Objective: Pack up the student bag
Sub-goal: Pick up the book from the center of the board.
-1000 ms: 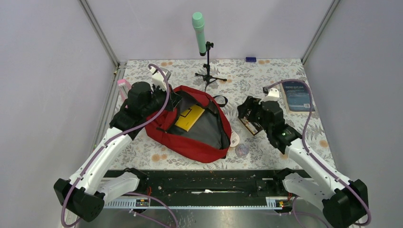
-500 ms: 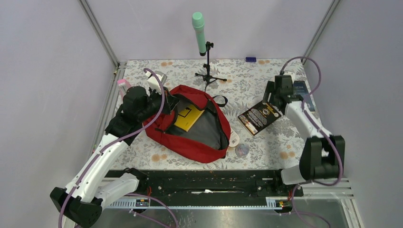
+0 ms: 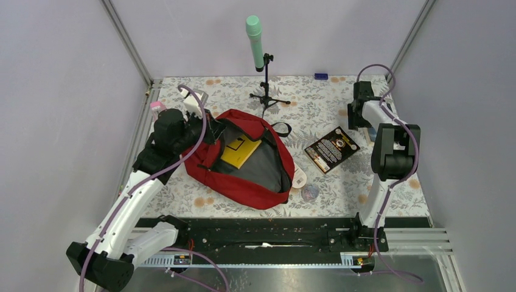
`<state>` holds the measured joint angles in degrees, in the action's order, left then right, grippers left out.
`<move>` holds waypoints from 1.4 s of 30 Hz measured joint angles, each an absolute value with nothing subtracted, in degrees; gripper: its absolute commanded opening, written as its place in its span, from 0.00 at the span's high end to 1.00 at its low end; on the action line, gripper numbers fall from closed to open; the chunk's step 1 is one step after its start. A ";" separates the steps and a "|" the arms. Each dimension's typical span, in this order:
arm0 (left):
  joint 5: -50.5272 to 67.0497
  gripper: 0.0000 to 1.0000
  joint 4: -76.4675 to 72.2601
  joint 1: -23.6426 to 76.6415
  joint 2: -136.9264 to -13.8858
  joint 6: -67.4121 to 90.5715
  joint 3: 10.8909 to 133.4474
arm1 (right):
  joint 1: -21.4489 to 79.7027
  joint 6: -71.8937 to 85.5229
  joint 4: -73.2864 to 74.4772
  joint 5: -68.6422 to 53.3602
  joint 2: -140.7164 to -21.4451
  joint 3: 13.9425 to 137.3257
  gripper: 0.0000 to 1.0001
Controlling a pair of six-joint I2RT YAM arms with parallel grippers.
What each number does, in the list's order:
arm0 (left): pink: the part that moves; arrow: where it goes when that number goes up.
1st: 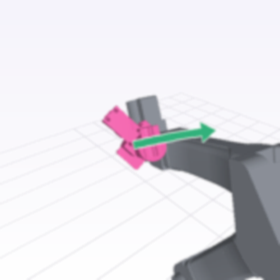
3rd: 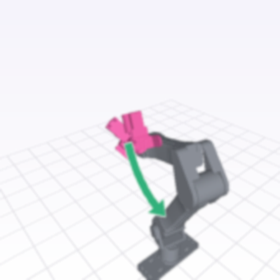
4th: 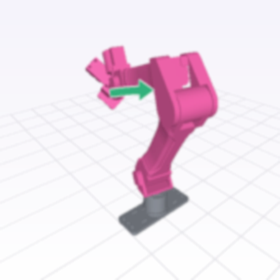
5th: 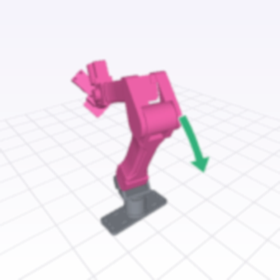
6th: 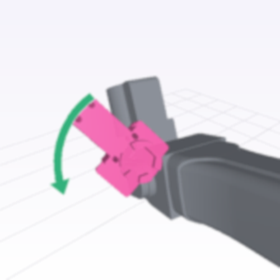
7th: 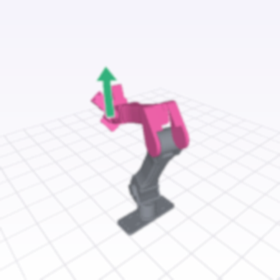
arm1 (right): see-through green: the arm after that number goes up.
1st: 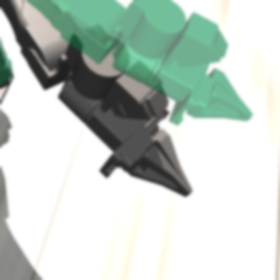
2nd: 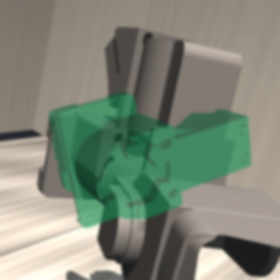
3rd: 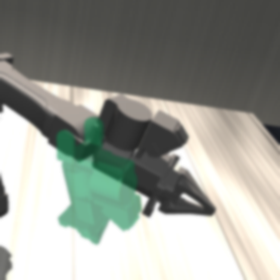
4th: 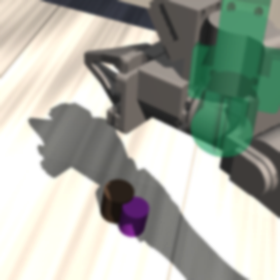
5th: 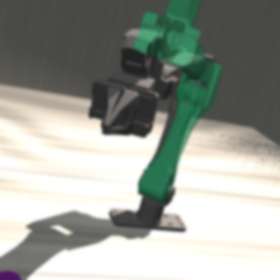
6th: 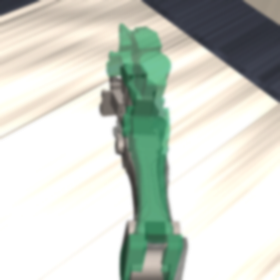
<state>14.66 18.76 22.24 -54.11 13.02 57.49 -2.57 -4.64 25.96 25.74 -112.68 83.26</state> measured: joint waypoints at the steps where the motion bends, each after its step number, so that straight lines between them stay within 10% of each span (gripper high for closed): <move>1: 14.74 1.00 18.79 22.04 -54.11 13.17 57.49 | -2.81 -5.52 26.46 26.44 -113.27 83.53 0.14; 42: 21.67 1.00 15.73 16.62 -54.94 18.39 55.86 | -5.04 -17.37 26.35 35.73 -118.93 83.79 0.36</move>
